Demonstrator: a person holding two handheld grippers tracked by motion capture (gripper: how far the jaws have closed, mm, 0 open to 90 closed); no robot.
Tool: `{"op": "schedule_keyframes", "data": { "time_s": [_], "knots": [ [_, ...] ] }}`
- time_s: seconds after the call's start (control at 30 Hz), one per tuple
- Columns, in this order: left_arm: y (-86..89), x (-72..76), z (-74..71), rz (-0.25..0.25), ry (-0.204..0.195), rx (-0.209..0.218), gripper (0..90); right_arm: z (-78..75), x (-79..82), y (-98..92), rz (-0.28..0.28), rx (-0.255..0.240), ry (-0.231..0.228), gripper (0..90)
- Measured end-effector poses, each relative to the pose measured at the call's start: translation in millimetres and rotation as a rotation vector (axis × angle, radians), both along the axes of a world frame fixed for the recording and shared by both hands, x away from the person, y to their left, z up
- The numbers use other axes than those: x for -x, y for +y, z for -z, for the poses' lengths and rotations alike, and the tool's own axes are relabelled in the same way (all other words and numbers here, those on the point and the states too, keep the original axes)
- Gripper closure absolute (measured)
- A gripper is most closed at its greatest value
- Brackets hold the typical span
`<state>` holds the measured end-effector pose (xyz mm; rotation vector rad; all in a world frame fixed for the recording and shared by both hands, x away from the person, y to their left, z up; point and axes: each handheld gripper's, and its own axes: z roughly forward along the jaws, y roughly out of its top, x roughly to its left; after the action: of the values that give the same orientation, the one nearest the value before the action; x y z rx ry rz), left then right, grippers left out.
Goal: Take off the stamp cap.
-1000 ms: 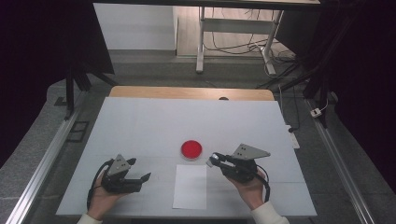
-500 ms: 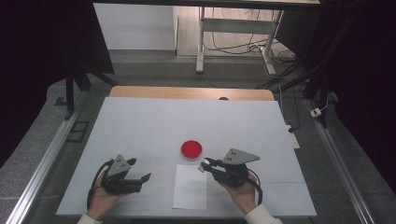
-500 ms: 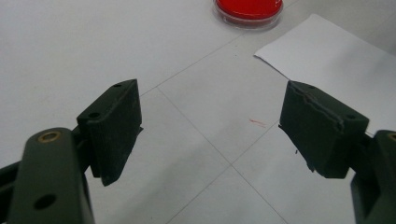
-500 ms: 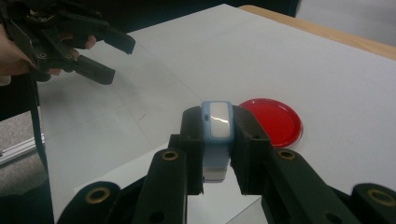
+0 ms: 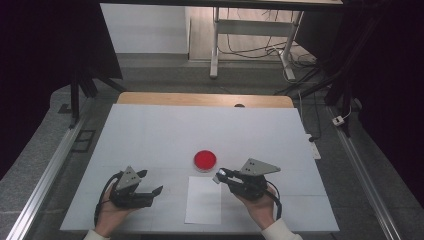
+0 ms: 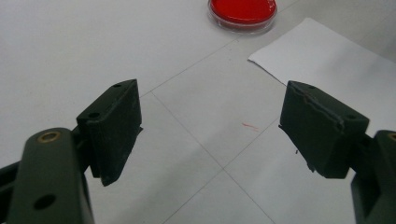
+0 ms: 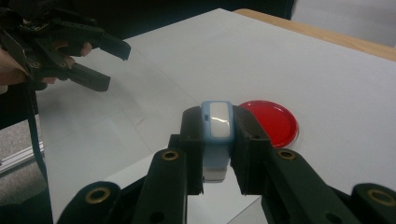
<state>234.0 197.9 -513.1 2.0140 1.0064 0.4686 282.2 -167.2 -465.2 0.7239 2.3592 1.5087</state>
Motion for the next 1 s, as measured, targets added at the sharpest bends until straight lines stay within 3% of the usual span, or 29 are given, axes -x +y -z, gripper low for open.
{"op": "schedule_keyframes", "data": {
  "time_s": [0.57,0.8,1.0],
  "knots": [
    [-9.8,-1.5,-6.8,-0.012,-0.021,0.013,20.2,-2.6,-1.5,-2.4,0.052,-0.035,0.016,75.2],
    [-23.3,-4.2,-11.5,0.023,-0.021,-0.002,20.2,-7.2,-1.3,-7.4,0.087,-0.087,0.016,75.2],
    [-41.0,-9.0,-17.0,0.060,-0.031,-0.006,20.4,-7.1,-1.7,-8.4,0.092,-0.090,0.014,75.2]
  ]
}}
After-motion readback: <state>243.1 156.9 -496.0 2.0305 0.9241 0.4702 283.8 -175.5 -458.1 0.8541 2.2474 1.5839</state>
